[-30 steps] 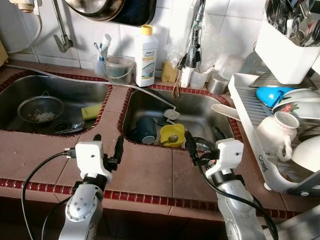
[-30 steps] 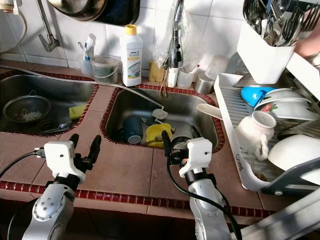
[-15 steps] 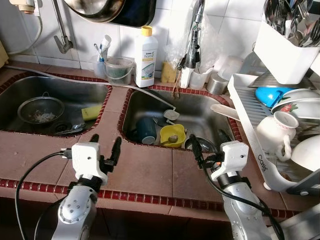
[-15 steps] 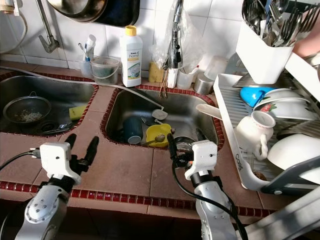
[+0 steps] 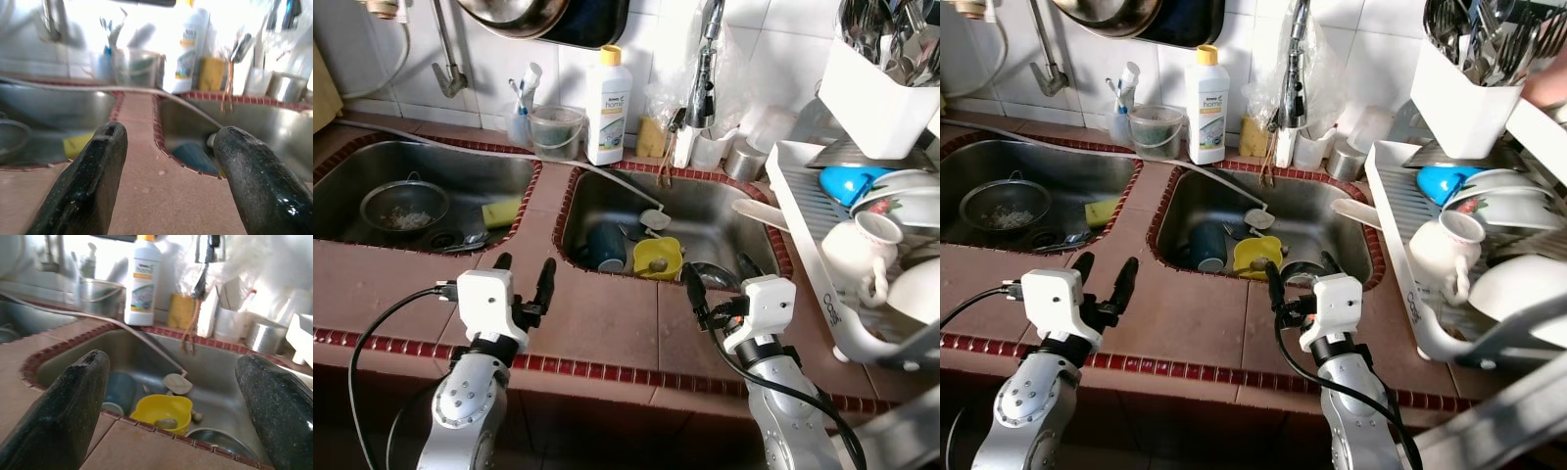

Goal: Kitchen organization

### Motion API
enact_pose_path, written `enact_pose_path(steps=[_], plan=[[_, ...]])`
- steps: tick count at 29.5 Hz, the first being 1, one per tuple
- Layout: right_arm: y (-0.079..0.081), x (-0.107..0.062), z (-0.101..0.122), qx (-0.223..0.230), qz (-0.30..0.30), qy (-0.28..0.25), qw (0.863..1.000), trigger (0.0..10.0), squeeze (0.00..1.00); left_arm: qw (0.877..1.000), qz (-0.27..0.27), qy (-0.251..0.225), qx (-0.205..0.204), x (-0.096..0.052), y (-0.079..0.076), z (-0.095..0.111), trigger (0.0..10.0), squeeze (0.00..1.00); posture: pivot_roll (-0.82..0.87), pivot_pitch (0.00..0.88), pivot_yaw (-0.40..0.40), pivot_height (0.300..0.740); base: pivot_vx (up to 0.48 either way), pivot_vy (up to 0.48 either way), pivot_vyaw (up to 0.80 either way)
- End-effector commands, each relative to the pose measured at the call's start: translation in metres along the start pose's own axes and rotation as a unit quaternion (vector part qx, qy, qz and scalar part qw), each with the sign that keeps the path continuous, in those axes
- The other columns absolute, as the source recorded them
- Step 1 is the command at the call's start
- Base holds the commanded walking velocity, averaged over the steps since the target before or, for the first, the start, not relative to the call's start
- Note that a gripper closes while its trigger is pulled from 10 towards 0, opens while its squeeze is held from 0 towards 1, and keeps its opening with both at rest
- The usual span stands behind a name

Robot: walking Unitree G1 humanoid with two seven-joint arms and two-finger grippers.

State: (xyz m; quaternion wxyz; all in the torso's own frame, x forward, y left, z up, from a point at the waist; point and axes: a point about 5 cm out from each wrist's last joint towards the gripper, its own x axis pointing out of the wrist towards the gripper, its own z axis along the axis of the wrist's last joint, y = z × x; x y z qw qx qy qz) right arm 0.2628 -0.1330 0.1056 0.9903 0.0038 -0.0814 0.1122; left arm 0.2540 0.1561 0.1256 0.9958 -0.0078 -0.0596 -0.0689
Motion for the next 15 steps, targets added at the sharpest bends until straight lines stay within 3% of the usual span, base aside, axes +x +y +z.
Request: enact_pose_path(steps=[1,9,15], plan=[[-0.0041,0.0024,0.0020,-0.009,-0.005,0.000,1.000,10.0,0.00,1.000,-0.007,0.005,-0.007,0.0017,-0.0040,-0.0011,10.0,0.00,-0.05,0.004,-0.054,0.740,0.000,0.000,0.00],[-0.0034,0.0013,0.0009,-0.009,-0.006,0.002,1.000,10.0,0.00,1.000,-0.010,0.006,-0.009,0.0021,-0.0044,-0.0004,10.0,0.00,-0.05,0.006,-0.053,0.740,-0.180,0.000,0.00],[-0.0024,-0.0003,-0.0005,-0.008,-0.004,0.006,1.000,10.0,0.00,1.000,-0.012,0.007,-0.008,0.0016,-0.0039,-0.0005,10.0,0.00,-0.05,0.007,-0.054,0.740,0.000,0.000,0.00]])
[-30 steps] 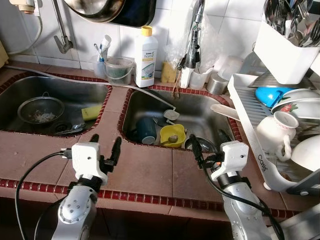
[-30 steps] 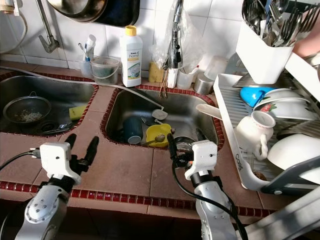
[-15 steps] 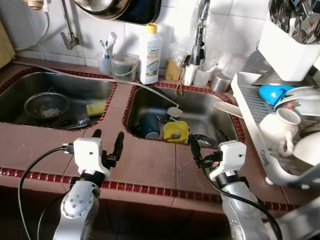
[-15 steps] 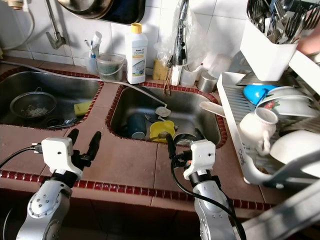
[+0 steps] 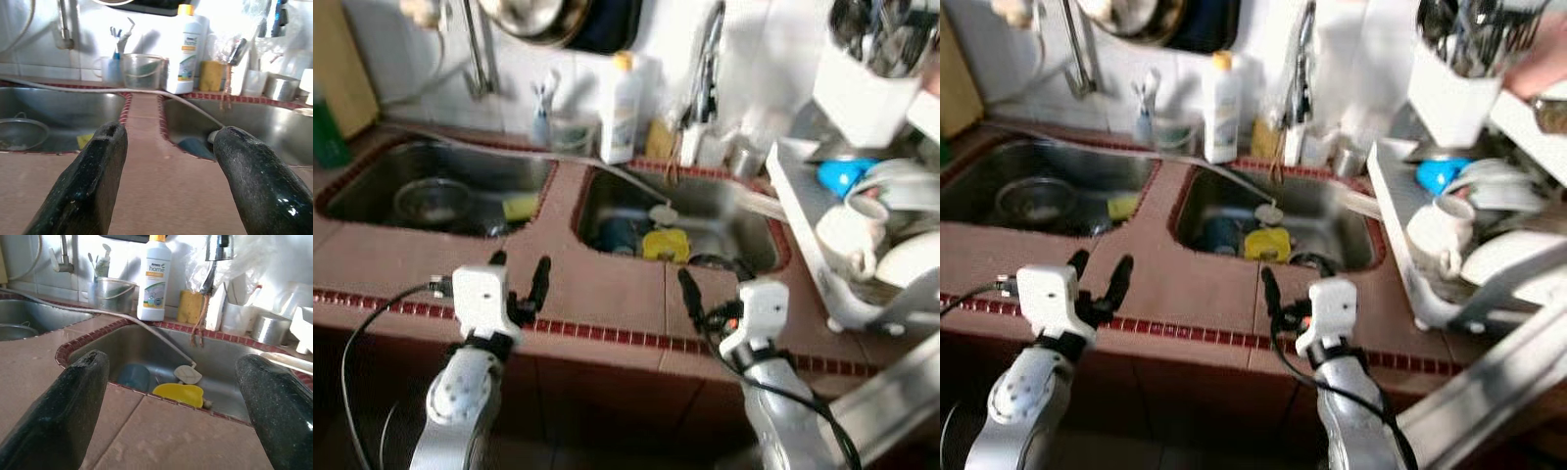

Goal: Kitchen organization

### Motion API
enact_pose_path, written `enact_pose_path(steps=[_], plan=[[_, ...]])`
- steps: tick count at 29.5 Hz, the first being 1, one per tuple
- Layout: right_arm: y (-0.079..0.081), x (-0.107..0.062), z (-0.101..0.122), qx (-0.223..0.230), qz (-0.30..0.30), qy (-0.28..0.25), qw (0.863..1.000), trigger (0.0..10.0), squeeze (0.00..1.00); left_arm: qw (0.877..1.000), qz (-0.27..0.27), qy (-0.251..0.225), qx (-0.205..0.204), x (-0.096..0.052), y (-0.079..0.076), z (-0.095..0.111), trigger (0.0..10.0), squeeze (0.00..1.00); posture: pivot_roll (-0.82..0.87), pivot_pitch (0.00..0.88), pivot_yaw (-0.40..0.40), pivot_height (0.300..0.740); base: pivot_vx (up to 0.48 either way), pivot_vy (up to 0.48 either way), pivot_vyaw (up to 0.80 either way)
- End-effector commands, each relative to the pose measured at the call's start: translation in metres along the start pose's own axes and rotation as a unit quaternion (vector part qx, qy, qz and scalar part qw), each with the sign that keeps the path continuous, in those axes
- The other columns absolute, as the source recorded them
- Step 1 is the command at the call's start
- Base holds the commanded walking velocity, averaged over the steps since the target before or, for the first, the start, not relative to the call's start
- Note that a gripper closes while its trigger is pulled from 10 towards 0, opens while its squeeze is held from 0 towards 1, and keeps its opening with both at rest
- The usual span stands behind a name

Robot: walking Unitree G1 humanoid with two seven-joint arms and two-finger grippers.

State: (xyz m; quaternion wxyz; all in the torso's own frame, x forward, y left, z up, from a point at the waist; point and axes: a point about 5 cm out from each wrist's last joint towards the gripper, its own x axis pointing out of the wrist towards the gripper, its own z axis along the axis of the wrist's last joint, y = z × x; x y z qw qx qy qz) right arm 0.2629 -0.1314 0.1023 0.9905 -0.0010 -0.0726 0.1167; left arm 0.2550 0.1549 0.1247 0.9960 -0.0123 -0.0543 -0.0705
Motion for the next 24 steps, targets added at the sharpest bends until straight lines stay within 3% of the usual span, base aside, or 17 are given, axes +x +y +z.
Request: enact_pose_path(steps=[1,24], plan=[[-0.0041,-0.0006,0.0023,-0.005,-0.009,-0.003,1.000,10.0,0.00,1.000,-0.010,0.004,-0.007,0.0005,-0.0031,0.0000,10.0,0.00,-0.05,0.009,-0.055,0.740,0.000,0.000,0.00],[-0.0034,-0.0005,0.0002,-0.006,-0.004,0.002,1.000,10.0,0.00,1.000,-0.015,0.008,-0.006,-0.0002,-0.0049,-0.0011,10.0,0.00,-0.05,0.000,-0.062,0.740,-0.261,0.000,0.00]])
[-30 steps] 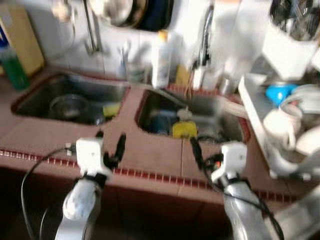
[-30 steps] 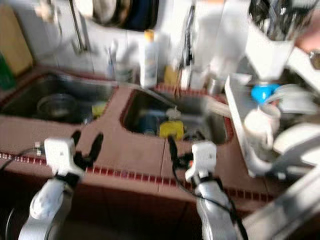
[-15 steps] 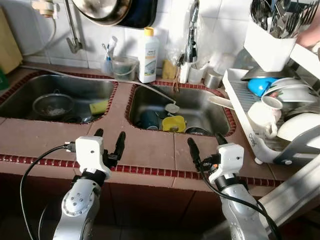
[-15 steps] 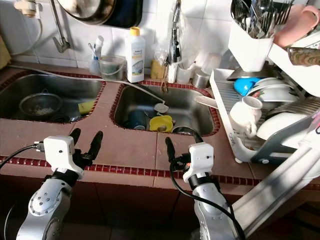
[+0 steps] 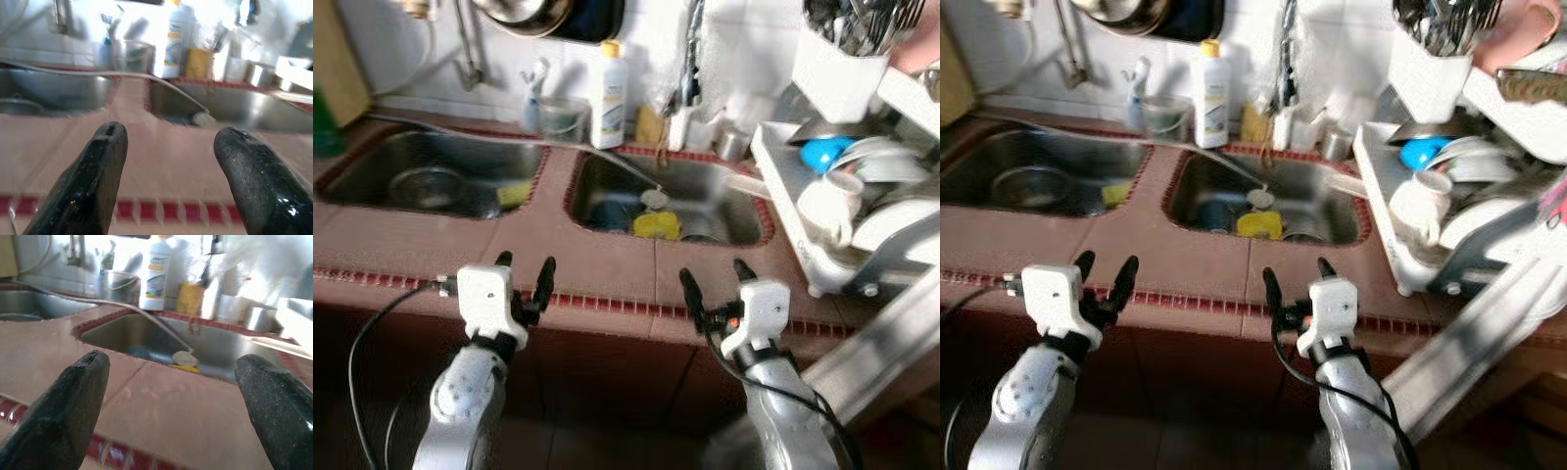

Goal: Kitchen organization

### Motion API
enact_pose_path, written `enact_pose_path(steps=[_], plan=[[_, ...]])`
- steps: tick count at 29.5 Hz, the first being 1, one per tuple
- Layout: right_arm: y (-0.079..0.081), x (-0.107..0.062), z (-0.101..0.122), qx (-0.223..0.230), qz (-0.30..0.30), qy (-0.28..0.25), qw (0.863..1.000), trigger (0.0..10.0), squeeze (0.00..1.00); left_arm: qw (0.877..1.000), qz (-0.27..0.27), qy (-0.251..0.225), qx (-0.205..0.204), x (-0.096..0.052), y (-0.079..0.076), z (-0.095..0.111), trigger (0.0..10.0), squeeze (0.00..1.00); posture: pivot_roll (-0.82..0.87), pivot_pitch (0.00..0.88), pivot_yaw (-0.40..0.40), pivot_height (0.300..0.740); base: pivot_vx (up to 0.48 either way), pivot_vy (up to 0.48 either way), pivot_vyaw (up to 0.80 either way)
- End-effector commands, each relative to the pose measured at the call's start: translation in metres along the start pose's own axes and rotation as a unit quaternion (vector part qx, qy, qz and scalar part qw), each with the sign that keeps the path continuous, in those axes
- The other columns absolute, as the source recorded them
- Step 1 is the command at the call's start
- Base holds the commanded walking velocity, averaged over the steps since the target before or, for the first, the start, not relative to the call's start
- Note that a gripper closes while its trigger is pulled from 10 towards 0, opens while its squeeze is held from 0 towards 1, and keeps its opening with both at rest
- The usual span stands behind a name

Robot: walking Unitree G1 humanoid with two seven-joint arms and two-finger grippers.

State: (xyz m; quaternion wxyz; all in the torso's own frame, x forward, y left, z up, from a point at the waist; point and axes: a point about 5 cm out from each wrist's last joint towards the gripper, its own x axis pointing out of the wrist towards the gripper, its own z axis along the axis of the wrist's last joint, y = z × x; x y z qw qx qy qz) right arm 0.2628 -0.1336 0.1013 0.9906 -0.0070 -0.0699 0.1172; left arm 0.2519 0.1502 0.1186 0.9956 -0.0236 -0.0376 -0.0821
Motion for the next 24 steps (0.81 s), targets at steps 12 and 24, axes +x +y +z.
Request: enact_pose_path(steps=[12,24], plan=[[0.000,-0.002,-0.001,-0.001,0.000,0.002,1.000,10.0,0.00,1.000,-0.007,-0.005,0.008,0.001,0.000,0.004,10.0,0.00,-0.04,0.000,-0.063,0.740,-0.268,0.000,0.00],[-0.002,-0.004,-0.009,-0.007,0.000,0.017,1.000,10.0,0.00,1.000,-0.015,-0.001,0.018,0.001,-0.001,-0.003,10.0,0.00,-0.04,0.002,-0.063,0.740,-0.068,0.000,0.00]])
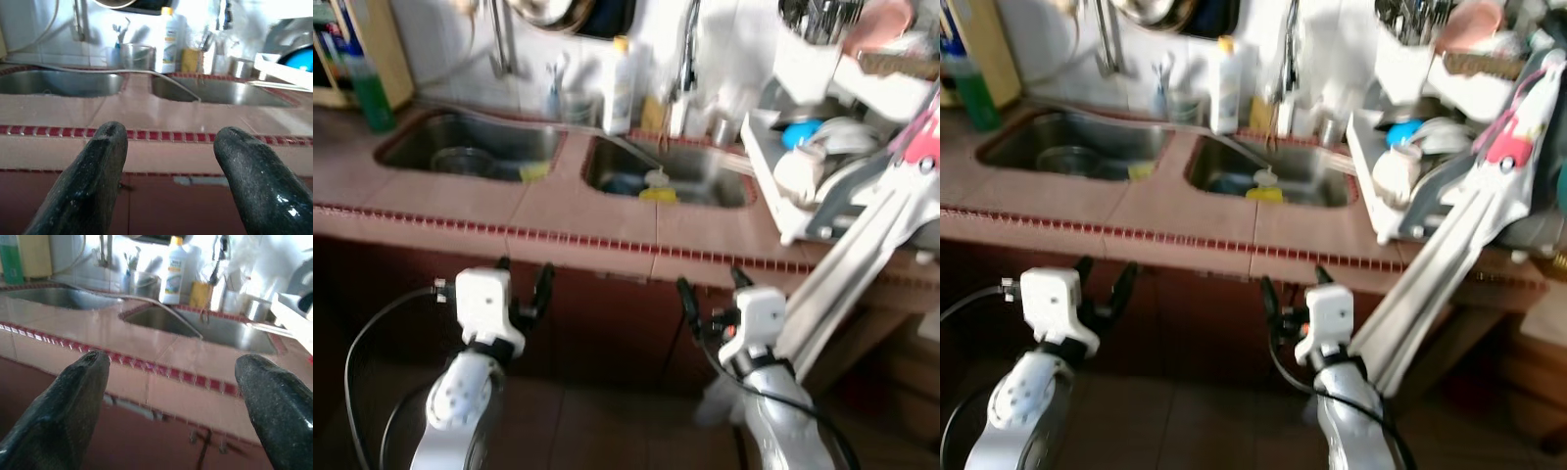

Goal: Kitchen organization

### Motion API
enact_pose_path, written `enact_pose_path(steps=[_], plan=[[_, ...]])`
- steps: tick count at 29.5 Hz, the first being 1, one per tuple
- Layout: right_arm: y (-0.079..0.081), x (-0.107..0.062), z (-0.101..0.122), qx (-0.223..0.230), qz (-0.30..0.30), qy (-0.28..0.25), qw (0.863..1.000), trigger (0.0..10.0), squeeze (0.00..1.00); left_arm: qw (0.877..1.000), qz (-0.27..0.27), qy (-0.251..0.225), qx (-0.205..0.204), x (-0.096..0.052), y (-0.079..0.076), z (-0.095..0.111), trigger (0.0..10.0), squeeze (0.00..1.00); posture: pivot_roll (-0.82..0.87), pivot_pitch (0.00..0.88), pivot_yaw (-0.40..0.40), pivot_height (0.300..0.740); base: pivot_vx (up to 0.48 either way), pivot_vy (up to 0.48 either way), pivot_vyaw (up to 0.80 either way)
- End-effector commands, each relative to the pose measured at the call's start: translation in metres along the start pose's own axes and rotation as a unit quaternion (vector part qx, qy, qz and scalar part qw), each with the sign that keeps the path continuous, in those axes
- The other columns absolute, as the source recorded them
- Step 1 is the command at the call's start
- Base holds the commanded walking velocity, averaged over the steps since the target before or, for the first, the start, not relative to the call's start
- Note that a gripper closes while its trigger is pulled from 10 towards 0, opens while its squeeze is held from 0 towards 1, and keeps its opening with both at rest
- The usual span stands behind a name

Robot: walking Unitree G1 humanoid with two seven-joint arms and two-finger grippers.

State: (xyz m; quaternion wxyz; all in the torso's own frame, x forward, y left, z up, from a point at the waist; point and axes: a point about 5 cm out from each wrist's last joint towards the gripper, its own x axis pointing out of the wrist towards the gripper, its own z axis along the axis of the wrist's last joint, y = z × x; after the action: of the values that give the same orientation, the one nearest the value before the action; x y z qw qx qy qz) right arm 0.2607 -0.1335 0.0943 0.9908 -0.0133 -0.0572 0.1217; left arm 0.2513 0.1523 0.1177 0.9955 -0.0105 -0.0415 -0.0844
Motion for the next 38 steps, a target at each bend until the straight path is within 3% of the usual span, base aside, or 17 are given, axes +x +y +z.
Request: enact_pose_path(steps=[1,13,16,18,25,27,30,32,34,37,38], plan=[[-0.003,-0.003,-0.009,-0.006,-0.005,0.015,1.000,10.0,0.00,1.000,-0.013,0.008,0.007,0.001,-0.002,-0.007,10.0,0.00,-0.04,0.004,-0.063,0.740,0.000,0.000,0.00],[-0.007,-0.013,-0.053,-0.054,0.023,0.094,0.994,10.0,0.00,0.997,-0.019,0.077,0.016,-0.009,-0.001,-0.059,10.0,0.00,-0.03,0.032,-0.058,0.740,0.000,0.000,0.00],[-0.011,-0.026,-0.084,-0.085,0.035,0.163,0.982,10.0,0.00,0.989,-0.024,0.141,0.029,-0.018,0.000,-0.095,10.0,0.00,-0.03,0.036,-0.057,0.740,0.000,0.000,0.00],[-0.013,-0.029,-0.089,-0.089,0.033,0.177,0.980,10.0,0.00,0.988,-0.025,0.152,0.026,-0.020,0.000,-0.100,10.0,0.00,-0.03,0.036,-0.057,0.740,0.000,0.000,0.00],[-0.018,-0.061,-0.129,-0.089,0.010,0.289,0.953,10.0,0.00,0.973,-0.031,0.225,0.026,-0.033,-0.002,-0.139,10.0,0.00,-0.02,0.022,-0.060,0.740,0.000,0.000,0.00],[-0.017,-0.075,-0.141,-0.089,0.007,0.332,0.939,10.0,0.00,0.962,-0.017,0.272,0.029,-0.043,-0.001,-0.155,10.0,0.00,-0.02,0.017,-0.060,0.740,0.000,0.000,0.00],[-0.017,-0.086,-0.148,-0.088,0.007,0.360,0.929,10.0,0.00,0.951,-0.006,0.309,0.027,-0.051,0.001,-0.164,10.0,0.00,-0.02,0.016,-0.064,0.740,0.000,0.000,0.00],[-0.017,-0.097,-0.154,-0.089,0.012,0.390,0.916,10.0,0.00,0.942,-0.012,0.332,0.055,-0.058,0.001,-0.170,10.0,0.00,-0.03,0.013,-0.060,0.740,0.000,0.000,0.00],[-0.018,-0.114,-0.163,-0.096,0.008,0.436,0.895,10.0,0.00,0.929,-0.033,0.359,0.082,-0.069,-0.001,-0.178,10.0,0.00,-0.03,0.011,-0.058,0.740,0.000,0.000,0.00],[-0.019,-0.130,-0.170,-0.083,-0.005,0.476,0.876,10.0,0.00,0.919,-0.026,0.385,0.083,-0.079,0.002,-0.184,10.0,0.00,-0.04,0.008,-0.056,0.740,0.000,0.000,0.00],[-0.019,-0.130,-0.170,-0.083,-0.005,0.476,0.876,10.0,0.00,0.919,-0.026,0.385,0.083,-0.079,0.002,-0.184,10.0,0.00,-0.04,0.008,-0.056,0.740,0.000,0.000,0.00]])
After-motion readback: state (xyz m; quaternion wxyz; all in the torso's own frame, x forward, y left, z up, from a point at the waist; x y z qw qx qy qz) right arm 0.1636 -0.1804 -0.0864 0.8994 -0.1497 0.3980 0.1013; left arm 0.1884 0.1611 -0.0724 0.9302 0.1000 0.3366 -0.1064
